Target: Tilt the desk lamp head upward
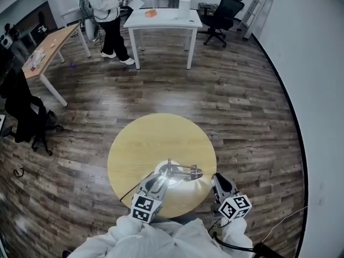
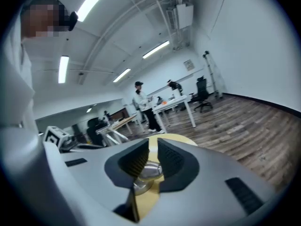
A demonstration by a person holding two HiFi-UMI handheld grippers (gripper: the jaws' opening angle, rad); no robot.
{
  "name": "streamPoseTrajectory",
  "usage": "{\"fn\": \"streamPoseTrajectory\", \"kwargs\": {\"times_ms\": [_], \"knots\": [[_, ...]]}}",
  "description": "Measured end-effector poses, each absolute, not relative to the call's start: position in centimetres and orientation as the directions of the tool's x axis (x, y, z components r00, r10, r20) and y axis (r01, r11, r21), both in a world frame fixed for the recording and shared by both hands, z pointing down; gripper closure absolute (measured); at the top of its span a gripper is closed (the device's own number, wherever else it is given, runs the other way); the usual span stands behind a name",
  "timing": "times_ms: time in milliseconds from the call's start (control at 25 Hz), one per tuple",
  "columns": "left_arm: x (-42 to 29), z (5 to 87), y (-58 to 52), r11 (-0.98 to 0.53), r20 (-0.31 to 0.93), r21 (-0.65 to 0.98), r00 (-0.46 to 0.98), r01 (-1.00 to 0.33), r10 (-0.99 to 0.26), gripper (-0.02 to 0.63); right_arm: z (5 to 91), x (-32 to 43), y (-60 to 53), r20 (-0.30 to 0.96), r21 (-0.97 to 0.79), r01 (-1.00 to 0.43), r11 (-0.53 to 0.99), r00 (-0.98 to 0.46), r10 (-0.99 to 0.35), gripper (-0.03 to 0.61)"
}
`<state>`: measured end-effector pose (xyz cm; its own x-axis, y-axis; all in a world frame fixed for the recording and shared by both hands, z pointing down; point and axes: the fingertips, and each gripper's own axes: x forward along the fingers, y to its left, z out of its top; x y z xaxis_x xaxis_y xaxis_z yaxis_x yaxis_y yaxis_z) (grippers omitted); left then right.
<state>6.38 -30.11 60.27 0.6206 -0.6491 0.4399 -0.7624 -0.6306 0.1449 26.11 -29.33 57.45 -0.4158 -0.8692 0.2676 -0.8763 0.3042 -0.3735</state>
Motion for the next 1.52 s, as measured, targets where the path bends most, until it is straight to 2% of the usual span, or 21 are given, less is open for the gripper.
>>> {"fn": "streamPoseTrajectory", "kwargs": {"times_ms": [40, 120, 160, 240, 400, 720, 800, 880, 1080, 1520], "knots": [[6.6, 60.8, -30.2, -0.643, 0.440, 0.121, 0.622, -0.756, -0.648, 0.478, 58.1, 25.4, -29.1, 0.290, -0.356, -0.844, 0.401, -0.507, -0.812, 0.490], [6.7, 61.5, -30.6, -0.643, 0.440, 0.074, 0.603, -0.763, -0.665, 0.434, 60.1, 24.2, -28.3, 0.369, -0.300, -0.760, 0.577, -0.650, -0.665, 0.340], [6.7, 61.7, -31.0, -0.632, 0.440, 0.058, 0.588, -0.773, -0.679, 0.420, 61.0, 23.8, -28.1, 0.410, -0.271, -0.712, 0.647, -0.694, -0.592, 0.291], [7.2, 62.0, -32.3, -0.614, 0.436, 0.042, 0.568, -0.788, -0.698, 0.414, 62.8, 23.5, -28.7, 0.465, -0.247, -0.627, 0.739, -0.745, -0.478, 0.261], [8.7, 61.8, -34.5, -0.593, 0.415, 0.027, 0.549, -0.805, -0.725, 0.414, 65.9, 22.7, -30.9, 0.474, -0.285, -0.503, 0.816, -0.814, -0.336, 0.259], [10.0, 61.3, -35.8, -0.593, 0.371, 0.048, 0.565, -0.804, -0.737, 0.417, 68.0, 19.1, -32.8, 0.419, -0.338, -0.320, 0.885, -0.893, -0.163, 0.264], [10.5, 61.1, -35.9, -0.606, 0.365, 0.057, 0.581, -0.793, -0.727, 0.452, 68.0, 18.7, -32.7, 0.410, -0.357, -0.277, 0.892, -0.905, -0.117, 0.295], [10.5, 61.0, -36.0, -0.609, 0.361, 0.062, 0.587, -0.791, -0.725, 0.472, 68.0, 18.5, -32.8, 0.396, -0.383, -0.255, 0.888, -0.913, -0.092, 0.296], [10.5, 61.1, -35.9, -0.621, 0.371, 0.069, 0.598, -0.781, -0.710, 0.474, 67.7, 18.8, -32.7, 0.424, -0.389, -0.262, 0.883, -0.902, -0.080, 0.304], [10.5, 61.3, -35.9, -0.665, 0.406, 0.050, 0.624, -0.745, -0.668, 0.476, 64.0, 21.5, -32.5, 0.474, -0.284, -0.344, 0.895, -0.862, -0.181, 0.305]]}}
